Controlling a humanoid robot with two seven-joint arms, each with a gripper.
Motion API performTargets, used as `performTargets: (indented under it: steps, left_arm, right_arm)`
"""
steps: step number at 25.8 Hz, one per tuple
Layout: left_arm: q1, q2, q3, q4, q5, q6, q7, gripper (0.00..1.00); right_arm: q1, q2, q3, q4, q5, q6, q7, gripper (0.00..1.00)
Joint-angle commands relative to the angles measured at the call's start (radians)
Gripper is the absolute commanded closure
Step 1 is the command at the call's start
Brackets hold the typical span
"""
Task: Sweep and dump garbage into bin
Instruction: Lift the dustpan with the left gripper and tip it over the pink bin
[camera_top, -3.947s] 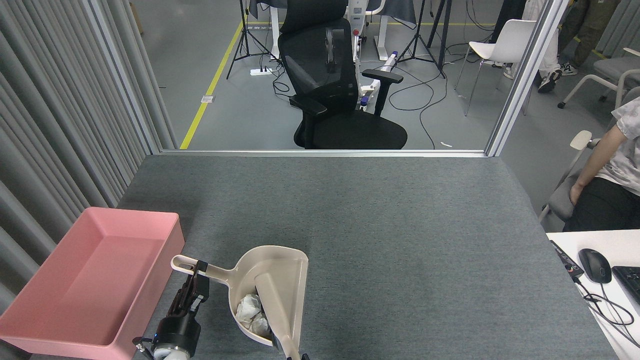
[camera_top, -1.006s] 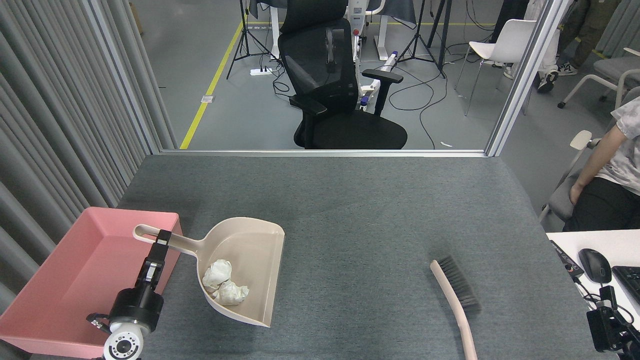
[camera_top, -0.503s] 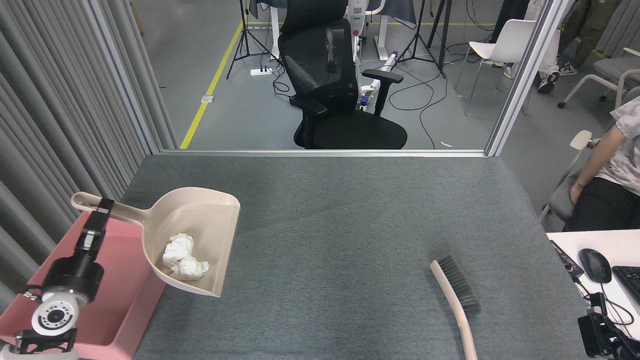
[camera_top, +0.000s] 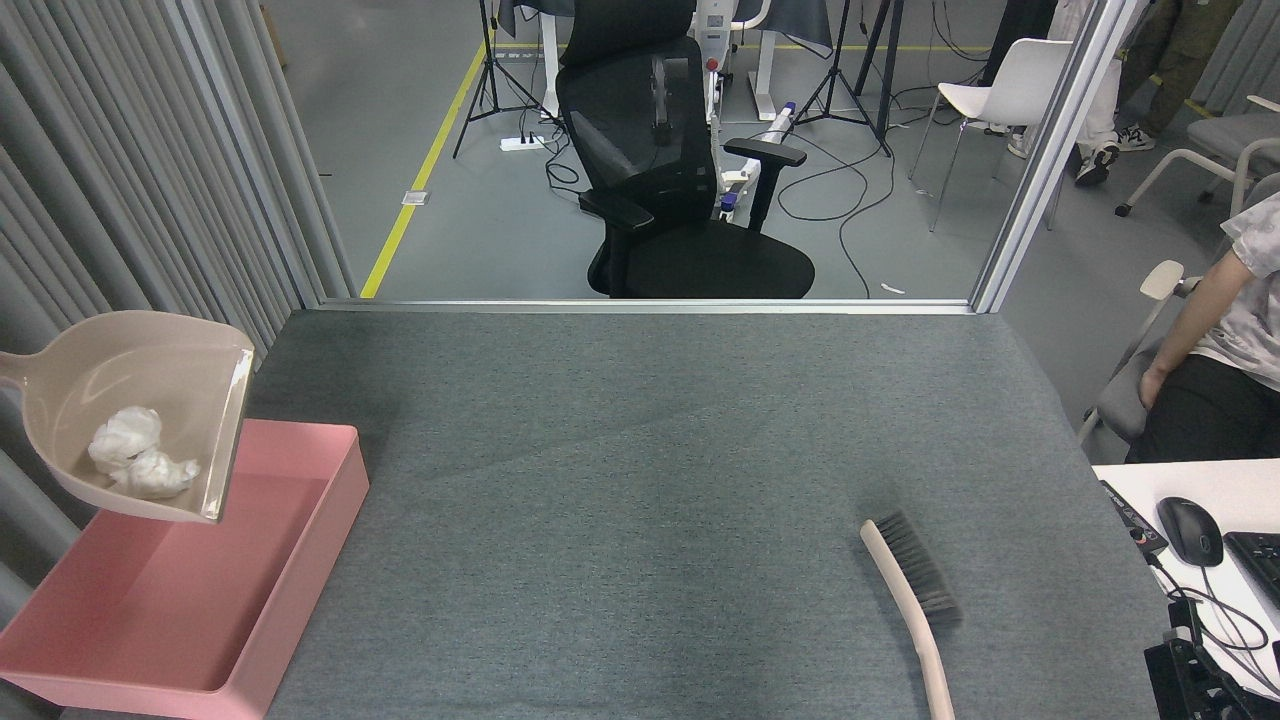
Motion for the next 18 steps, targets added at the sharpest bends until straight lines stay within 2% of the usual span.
performTargets:
  steps: [1,4,6,9,13,15,18]
  left_arm:
    - [-0.003,0.051,0.001,-0.016,-0.076,-0.057,0.022,0.75]
    - [-0.015,0.062,0.034,-0.054,-0.288,-0.101,0.036,0.75]
    - [-0.026,0.066,0.060,-0.085,-0.365,-0.109,0.034,0.75]
    - [-0.026,0.092,0.060,-0.157,-0.394,-0.097,0.033,0.75]
    - [-0.035,0.100,0.070,-0.177,-0.369,-0.072,0.021,0.75]
    - [-0.059,0.100,0.074,-0.178,-0.233,-0.052,0.002,0.74]
    - [-0.058,0.102,0.056,-0.226,0.158,0.072,-0.027,0.72]
  right_arm:
    - [0.002,0.001,-0.003,0.000,0.000,0.000,0.000,0.00]
    - [0.002,0.001,-0.003,0.000,0.002,0.001,0.000,0.00]
    - [0.003,0.001,-0.006,0.000,0.000,0.001,0.000,0.00]
    - [0.003,0.001,-0.009,0.000,0.000,0.001,0.000,0.00]
    - [0.003,0.003,-0.009,0.000,0.000,0.000,0.000,0.00]
    - [0.005,0.004,-0.009,0.000,0.000,0.001,-0.002,0.00]
    - [0.006,0.004,-0.009,0.000,0.000,0.001,-0.002,0.00]
